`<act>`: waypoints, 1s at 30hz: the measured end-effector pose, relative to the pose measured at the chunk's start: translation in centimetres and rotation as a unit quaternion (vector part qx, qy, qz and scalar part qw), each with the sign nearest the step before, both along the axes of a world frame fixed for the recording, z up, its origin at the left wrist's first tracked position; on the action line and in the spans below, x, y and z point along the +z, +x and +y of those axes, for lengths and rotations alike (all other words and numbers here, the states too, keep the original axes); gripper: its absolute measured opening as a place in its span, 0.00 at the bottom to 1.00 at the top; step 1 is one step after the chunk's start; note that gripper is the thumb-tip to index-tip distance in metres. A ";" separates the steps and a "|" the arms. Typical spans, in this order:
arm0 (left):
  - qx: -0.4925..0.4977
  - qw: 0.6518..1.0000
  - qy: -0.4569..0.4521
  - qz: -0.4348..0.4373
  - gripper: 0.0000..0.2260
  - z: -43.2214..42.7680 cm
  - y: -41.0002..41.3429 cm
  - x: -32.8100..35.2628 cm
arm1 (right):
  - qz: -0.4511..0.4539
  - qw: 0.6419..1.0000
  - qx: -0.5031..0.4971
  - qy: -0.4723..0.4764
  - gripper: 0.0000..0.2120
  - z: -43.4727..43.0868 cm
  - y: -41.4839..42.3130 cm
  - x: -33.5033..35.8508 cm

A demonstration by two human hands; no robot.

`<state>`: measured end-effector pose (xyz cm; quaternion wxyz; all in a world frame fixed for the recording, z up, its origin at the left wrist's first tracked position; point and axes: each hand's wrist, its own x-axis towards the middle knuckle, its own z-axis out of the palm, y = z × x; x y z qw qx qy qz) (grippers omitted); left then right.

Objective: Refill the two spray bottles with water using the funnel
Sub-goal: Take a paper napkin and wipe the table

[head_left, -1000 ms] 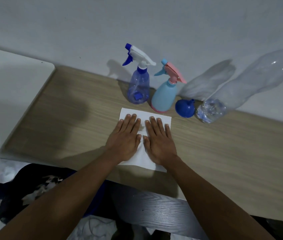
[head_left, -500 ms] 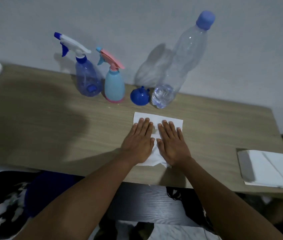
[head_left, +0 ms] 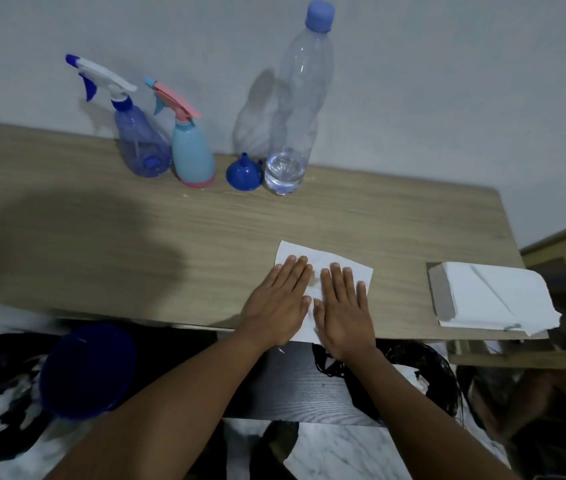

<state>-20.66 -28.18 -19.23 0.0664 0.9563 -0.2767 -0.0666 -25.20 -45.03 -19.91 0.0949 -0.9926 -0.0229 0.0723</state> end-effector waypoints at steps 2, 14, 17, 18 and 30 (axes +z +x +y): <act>-0.005 1.000 0.005 0.001 0.27 1.3 -0.8 0.2 | -0.006 1.000 0.007 -0.001 0.31 1.5 -0.8 -0.1; 0.060 0.998 0.016 0.002 0.27 15.9 -1.2 -0.2 | -0.009 0.995 0.101 -0.022 0.30 14.3 1.4 -0.1; 0.078 0.997 0.022 -0.001 0.27 20.7 -0.2 -0.2 | -0.017 0.992 0.120 -0.020 0.30 19.1 3.0 -0.2; 0.081 0.996 0.020 -0.001 0.27 22.4 0.2 -0.2 | -0.017 0.992 0.127 -0.015 0.30 20.6 3.6 -0.2; 0.096 0.995 -0.009 -0.013 0.28 36.1 5.8 -0.5 | -0.010 0.989 0.149 0.012 0.30 33.6 10.2 -0.3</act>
